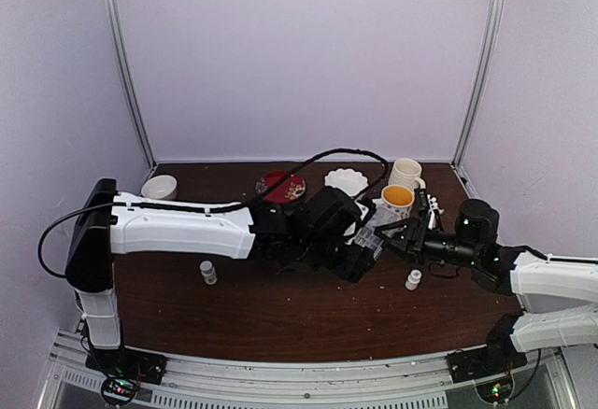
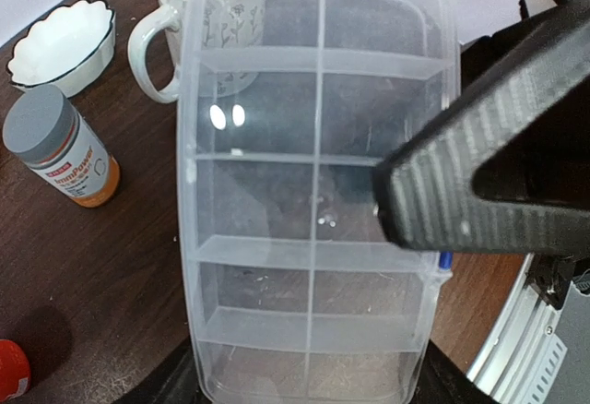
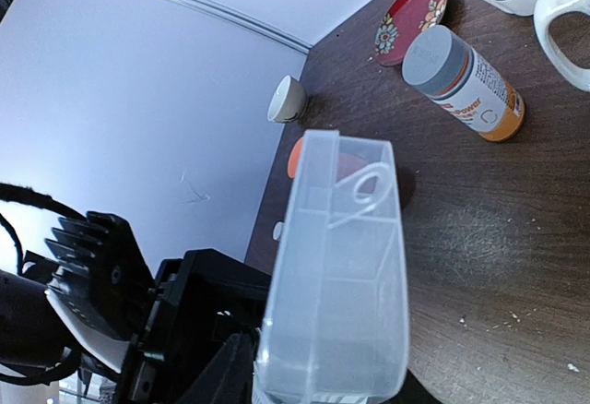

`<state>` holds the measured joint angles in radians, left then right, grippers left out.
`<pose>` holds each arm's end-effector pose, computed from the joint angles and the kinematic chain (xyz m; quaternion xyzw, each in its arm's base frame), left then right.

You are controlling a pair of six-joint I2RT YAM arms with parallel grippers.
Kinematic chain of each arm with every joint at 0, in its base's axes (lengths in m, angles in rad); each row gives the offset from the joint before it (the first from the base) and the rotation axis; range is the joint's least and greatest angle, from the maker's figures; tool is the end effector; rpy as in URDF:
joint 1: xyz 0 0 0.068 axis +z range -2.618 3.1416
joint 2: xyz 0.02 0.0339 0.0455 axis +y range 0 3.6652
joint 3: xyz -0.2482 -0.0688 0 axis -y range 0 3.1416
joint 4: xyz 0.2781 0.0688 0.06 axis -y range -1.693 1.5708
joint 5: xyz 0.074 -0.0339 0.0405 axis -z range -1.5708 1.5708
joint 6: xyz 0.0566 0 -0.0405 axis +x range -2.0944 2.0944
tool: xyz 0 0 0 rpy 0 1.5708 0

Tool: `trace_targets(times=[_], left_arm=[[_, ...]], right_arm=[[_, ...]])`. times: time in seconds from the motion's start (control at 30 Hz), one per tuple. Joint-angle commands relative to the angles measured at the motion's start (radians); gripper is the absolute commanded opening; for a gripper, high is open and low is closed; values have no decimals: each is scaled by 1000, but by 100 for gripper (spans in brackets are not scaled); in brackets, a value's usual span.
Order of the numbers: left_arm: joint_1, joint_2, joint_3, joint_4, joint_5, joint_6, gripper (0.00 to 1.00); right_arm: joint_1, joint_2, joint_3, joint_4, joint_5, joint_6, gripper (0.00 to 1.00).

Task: Sort the pills into containers
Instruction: Open the lid of the pill container.

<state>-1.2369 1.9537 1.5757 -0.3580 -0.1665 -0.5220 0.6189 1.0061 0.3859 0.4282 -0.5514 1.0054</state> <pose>0.1693 -0.4594 0.2097 0.2872 0.8652 -0.2628 0.3161 0.2013 0.1798 0.1870 -0.0273 0.7619 0.5887 0.2686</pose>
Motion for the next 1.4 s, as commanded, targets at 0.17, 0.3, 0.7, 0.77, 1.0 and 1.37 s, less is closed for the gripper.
trace_targets(times=[0.17, 0.3, 0.7, 0.77, 1.0, 1.37], left_arm=[[0, -31, 29, -3, -39, 53, 55], [-7, -31, 56, -49, -127, 95, 55], [-103, 2, 142, -115, -552, 245, 54], [-120, 20, 158, -131, -643, 265, 54], [-184, 94, 227, -160, -891, 350, 53], [-194, 116, 248, -184, -873, 317, 54]], right_arm=[[4, -38, 22, -95, -9, 1, 31], [4, -16, 37, -162, -13, -2, 27], [4, 22, -3, 7, -18, 106, 17], [4, 25, -1, 1, -20, 109, 16], [4, 44, -4, 13, -21, 129, 16], [2, 20, -18, 24, 0, 124, 69]])
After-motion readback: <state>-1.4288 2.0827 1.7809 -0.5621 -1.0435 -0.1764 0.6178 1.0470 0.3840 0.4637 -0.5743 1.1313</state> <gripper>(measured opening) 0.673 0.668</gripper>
